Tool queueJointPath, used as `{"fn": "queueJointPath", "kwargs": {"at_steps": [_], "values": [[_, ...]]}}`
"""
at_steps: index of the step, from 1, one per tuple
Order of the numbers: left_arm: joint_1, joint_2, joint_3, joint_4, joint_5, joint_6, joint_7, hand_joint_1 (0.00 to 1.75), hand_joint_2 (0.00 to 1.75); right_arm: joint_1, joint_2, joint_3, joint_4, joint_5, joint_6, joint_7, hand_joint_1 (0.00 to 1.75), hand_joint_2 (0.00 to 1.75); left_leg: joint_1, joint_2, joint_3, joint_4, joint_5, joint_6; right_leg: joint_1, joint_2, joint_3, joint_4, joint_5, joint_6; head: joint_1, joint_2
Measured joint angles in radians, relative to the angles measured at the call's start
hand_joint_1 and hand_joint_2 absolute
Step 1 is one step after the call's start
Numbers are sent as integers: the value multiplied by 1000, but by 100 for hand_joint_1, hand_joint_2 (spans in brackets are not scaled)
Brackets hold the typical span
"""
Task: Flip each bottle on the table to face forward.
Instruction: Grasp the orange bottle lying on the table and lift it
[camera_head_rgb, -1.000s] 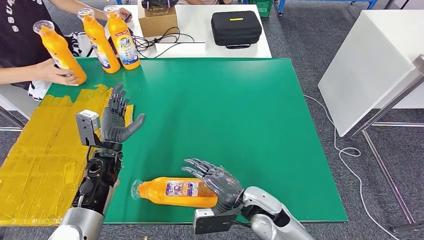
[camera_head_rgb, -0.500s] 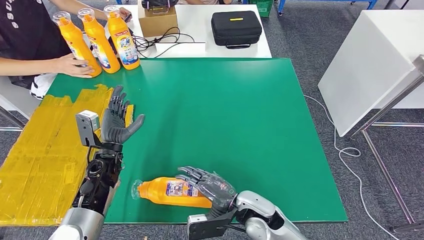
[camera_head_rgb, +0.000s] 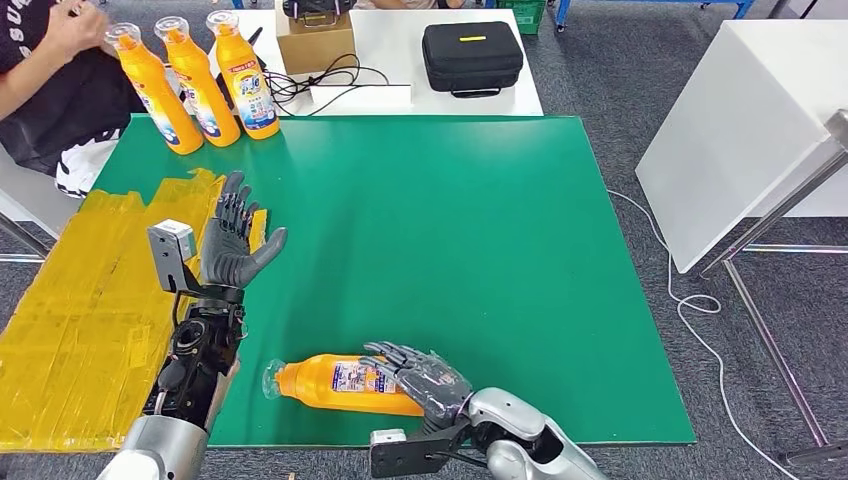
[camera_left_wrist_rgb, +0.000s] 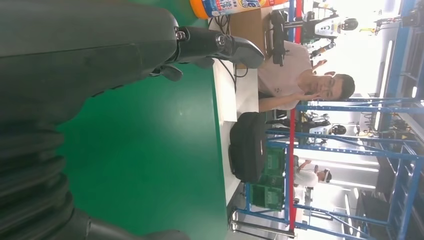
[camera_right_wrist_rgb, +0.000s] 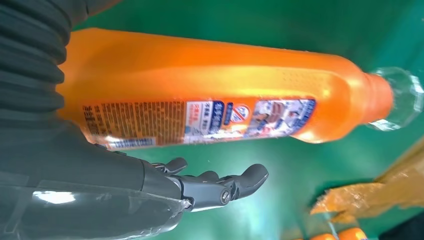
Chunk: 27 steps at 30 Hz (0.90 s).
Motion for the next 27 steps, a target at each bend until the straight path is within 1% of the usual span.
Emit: {"fn": "queueJointPath", "kwargs": {"at_steps": [2,8,17,27], "values": [[0,0,2,0,5,-1,3,0,175,0,3,1,10,18,-5,23,0,0,0,0,0,0,0,0,0,0,0,0,0,0,0,0],[0,0,4,0,16,-1,10,0,175,-8,14,1,46,71,-40,74,0,0,0,0,0,0,0,0,0,0,0,0,0,0,0,0],[0,0,4,0,20,-1,11,0,175,-7,22,1,75,104,-55,97,0,0,0,0,0,0,0,0,0,0,0,0,0,0,0,0],[0,-1,4,0,21,0,19,0,175,9,44,-17,101,205,-87,151,0,0,0,0,0,0,0,0,0,0,0,0,0,0,0,0]]}}
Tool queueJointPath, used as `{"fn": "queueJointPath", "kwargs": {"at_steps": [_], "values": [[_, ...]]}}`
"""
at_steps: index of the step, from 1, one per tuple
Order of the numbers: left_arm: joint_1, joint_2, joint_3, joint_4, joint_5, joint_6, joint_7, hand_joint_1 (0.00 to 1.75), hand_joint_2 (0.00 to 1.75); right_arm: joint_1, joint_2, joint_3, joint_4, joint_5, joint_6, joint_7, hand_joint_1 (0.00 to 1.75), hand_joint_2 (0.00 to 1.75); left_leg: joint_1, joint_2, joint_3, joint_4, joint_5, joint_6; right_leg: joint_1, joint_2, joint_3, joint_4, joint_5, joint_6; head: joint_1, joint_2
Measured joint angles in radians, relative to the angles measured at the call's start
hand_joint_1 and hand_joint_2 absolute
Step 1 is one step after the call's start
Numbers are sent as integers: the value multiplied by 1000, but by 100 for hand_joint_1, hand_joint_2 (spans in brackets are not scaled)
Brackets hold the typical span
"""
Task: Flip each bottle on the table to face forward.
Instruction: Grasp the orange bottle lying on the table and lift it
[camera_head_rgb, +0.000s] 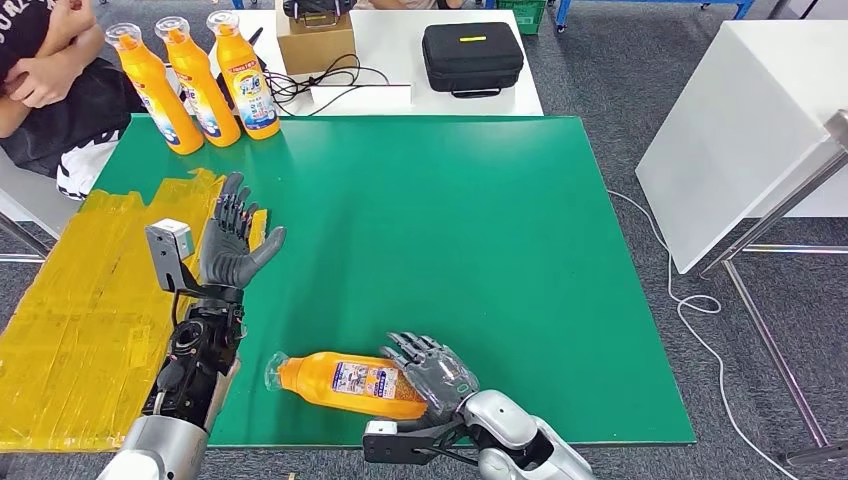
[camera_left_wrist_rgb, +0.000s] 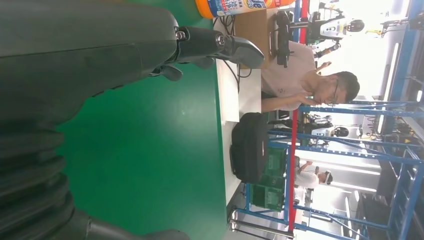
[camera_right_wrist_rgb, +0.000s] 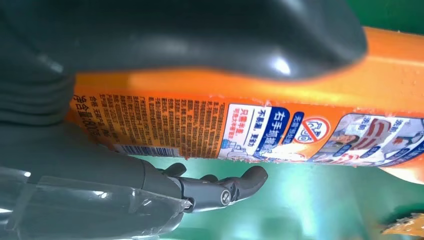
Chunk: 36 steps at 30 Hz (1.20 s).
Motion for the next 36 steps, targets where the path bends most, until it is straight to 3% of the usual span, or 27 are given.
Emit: {"fn": "queueJointPath", "kwargs": {"at_steps": [4,5,8,10,12,14,36], "values": [[0,-1,0,0,1,-1,3,0,175,4,7,-11,8,8,-1,1,2,0,0,0,0,0,0,0,0,0,0,0,0,0,0,0],[0,-2,0,0,1,-1,4,0,175,6,9,-13,10,9,-1,1,28,0,0,0,0,0,0,0,0,0,0,0,0,0,0,0],[0,-4,0,0,4,-1,5,0,175,12,16,-23,14,15,0,1,133,0,0,0,0,0,0,0,0,0,0,0,0,0,0,0],[0,-5,0,0,8,-2,6,0,175,14,19,-30,16,16,1,0,152,0,0,0,0,0,0,0,0,0,0,0,0,0,0,0],[0,-6,0,0,10,-2,6,0,175,16,23,-35,18,17,1,-1,165,87,0,0,1,0,0,0,0,0,0,0,0,0,0,0],[0,-7,0,0,10,-2,7,0,175,19,26,-39,19,17,2,-2,172,175,0,0,1,0,0,0,0,0,0,0,0,0,0,0],[0,-10,0,0,11,-1,7,0,175,24,55,-92,40,32,-27,-17,173,175,0,0,4,0,0,0,0,0,4,0,0,0,0,0]]}}
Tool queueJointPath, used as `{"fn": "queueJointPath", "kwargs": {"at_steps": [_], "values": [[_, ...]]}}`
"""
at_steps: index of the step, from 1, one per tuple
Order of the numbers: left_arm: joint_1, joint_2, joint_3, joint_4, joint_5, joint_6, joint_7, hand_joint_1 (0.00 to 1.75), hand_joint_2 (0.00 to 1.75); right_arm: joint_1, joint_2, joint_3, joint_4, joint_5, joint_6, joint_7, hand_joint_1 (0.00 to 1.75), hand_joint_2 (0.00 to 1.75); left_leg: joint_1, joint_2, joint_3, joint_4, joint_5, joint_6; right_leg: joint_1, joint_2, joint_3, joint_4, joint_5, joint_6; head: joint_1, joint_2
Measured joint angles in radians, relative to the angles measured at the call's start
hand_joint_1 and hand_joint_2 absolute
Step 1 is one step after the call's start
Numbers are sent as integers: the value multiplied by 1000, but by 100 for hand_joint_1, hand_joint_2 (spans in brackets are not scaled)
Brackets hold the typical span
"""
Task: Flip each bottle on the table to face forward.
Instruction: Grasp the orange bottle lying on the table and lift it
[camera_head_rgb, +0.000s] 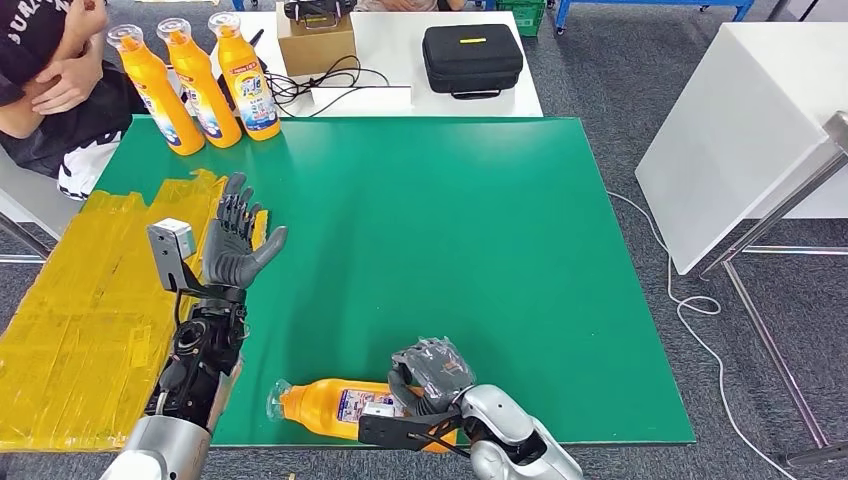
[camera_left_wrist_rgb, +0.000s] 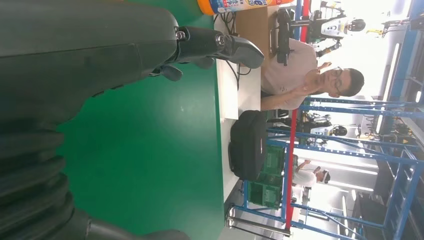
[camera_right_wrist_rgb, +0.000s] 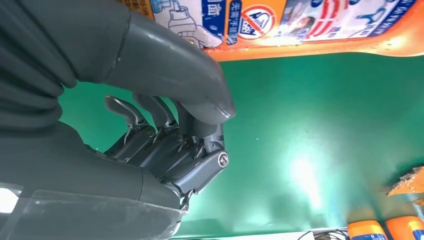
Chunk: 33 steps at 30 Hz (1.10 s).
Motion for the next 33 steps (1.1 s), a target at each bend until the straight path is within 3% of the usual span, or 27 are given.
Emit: {"fn": "queueJointPath", "kwargs": {"at_steps": [1,4,5,6,10,21,24,28,33], "values": [[0,0,0,0,0,0,0,0,175,0,1,-1,1,0,-1,0,155,175,0,0,0,0,0,0,0,0,0,0,0,0,0,0],[0,0,0,0,0,0,0,0,175,-2,5,-5,4,6,-6,0,25,175,0,0,1,0,0,0,0,0,1,0,0,0,0,0],[0,0,0,0,0,1,0,0,175,-3,7,-6,6,10,-13,0,0,175,0,0,1,0,0,0,0,0,1,0,0,0,0,0],[0,0,0,0,0,2,0,0,175,-4,8,-7,7,14,-22,0,0,175,0,0,1,0,0,0,0,0,1,0,0,0,0,0],[0,0,0,0,-1,5,0,0,175,-5,12,-18,9,38,-76,6,0,0,0,0,1,0,0,0,0,0,1,0,0,0,0,0],[0,0,0,0,-4,6,0,0,175,3,9,-42,2,70,-138,12,0,0,0,0,1,0,0,0,0,0,1,0,0,0,0,0],[0,0,0,0,-9,7,-2,0,175,22,6,-54,-32,69,-180,-31,0,0,0,0,-1,0,0,0,0,0,0,0,0,0,0,0],[1,0,0,3,-15,9,-14,0,175,42,4,-57,-117,43,-198,-114,0,175,1,0,-1,0,0,0,0,0,-1,0,0,0,0,0],[0,0,0,16,-16,9,-27,0,175,46,-5,-43,-180,0,-184,-181,0,175,1,0,-1,0,0,0,0,0,-1,0,0,0,0,0]]}}
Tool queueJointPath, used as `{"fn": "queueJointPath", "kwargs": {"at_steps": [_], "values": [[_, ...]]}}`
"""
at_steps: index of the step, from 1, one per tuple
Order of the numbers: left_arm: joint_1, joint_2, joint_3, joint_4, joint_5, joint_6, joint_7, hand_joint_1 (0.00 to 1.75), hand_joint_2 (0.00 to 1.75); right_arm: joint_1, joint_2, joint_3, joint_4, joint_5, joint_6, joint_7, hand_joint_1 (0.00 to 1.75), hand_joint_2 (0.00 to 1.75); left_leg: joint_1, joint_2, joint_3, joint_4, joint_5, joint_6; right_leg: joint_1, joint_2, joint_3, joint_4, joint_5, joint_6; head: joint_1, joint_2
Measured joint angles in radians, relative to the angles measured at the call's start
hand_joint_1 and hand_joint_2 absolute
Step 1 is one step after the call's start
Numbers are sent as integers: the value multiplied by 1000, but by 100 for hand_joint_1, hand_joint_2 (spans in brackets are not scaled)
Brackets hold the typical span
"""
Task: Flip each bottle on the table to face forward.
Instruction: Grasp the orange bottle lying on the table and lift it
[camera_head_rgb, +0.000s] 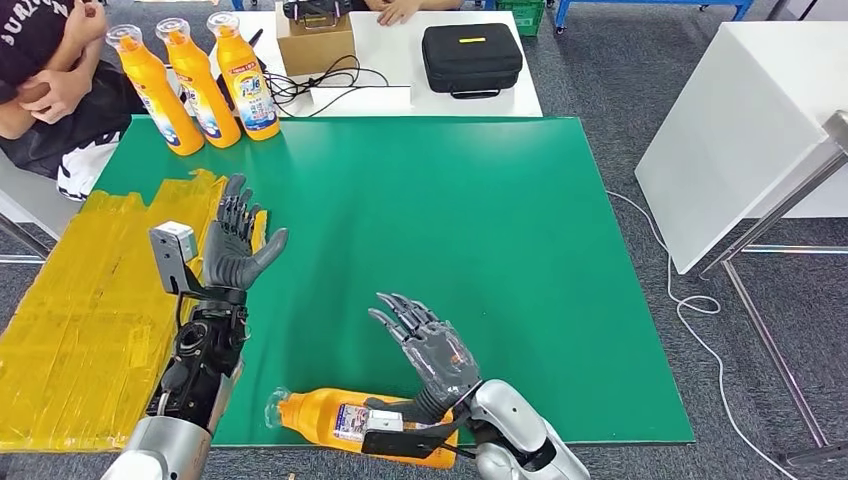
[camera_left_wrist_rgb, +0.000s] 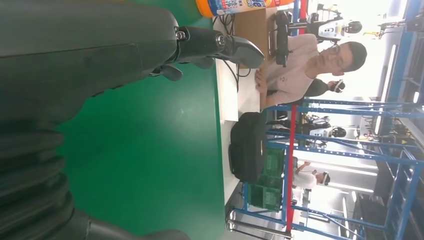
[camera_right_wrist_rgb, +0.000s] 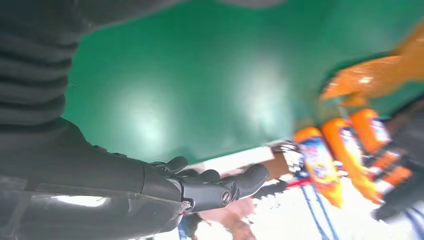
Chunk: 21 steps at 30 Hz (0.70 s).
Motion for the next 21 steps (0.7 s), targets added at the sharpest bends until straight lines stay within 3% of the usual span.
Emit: {"fn": "queueJointPath", "kwargs": {"at_steps": [15,21], "values": [[-7,1,0,30,0,3,-1,0,175,-2,-13,23,-51,-41,-3,-44,0,175,0,0,0,0,0,0,0,0,0,0,0,0,0,0],[-19,1,0,43,0,-2,-1,0,175,-12,-17,54,-51,-178,79,-139,0,175,0,0,0,0,0,0,0,0,0,0,0,0,0,0]]}}
